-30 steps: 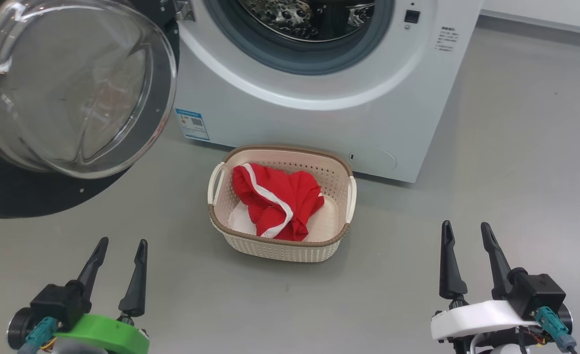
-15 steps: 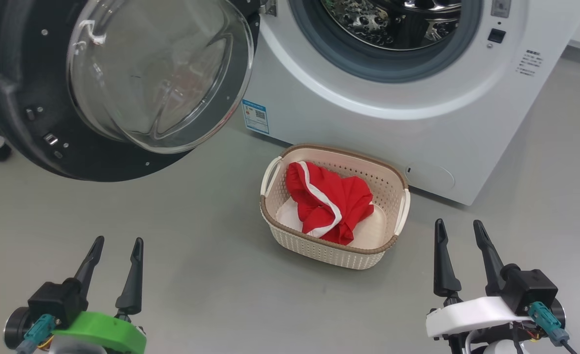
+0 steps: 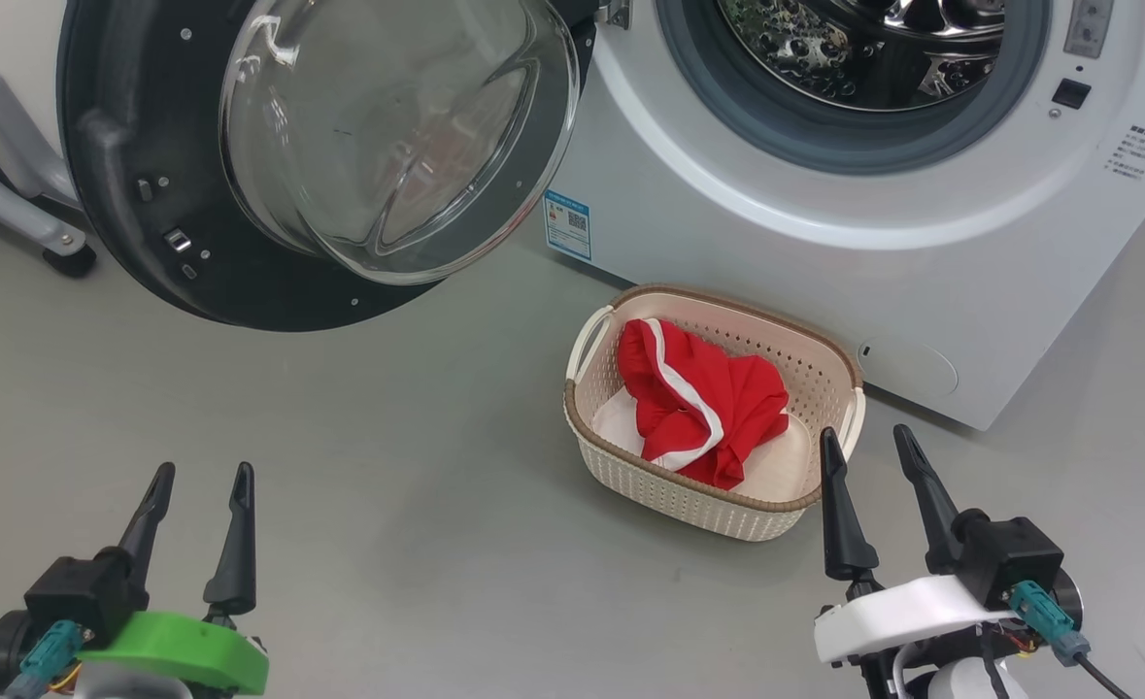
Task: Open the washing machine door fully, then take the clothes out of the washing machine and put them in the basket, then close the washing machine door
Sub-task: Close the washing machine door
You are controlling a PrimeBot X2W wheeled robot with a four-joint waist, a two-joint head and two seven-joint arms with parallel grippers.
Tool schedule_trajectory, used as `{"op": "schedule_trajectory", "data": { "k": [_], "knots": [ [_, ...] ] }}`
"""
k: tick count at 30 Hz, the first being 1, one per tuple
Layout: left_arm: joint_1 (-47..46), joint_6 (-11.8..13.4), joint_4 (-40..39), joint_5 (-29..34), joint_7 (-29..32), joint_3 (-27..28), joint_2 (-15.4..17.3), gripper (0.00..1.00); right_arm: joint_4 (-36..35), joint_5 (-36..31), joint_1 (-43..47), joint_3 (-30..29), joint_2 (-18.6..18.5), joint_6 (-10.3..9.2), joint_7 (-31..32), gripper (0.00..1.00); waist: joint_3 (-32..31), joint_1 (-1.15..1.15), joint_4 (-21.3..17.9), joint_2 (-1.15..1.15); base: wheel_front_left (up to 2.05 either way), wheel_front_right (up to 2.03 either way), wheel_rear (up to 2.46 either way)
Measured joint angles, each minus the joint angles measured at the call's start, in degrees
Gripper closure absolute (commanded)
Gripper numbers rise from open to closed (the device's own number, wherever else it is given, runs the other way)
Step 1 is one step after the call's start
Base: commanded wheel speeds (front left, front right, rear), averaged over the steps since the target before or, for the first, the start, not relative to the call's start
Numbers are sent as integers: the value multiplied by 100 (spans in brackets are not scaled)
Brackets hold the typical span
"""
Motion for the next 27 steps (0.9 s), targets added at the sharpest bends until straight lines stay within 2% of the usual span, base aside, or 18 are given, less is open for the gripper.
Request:
{"op": "schedule_trajectory", "data": {
  "k": [27],
  "knots": [
    [8, 0, -86, 49, 0, 119, -66, 0, 250, 42, -245, 96, -10, 42, 0, 0, 60, 0, 18, 0, 0, 0, 0]
  ]
}}
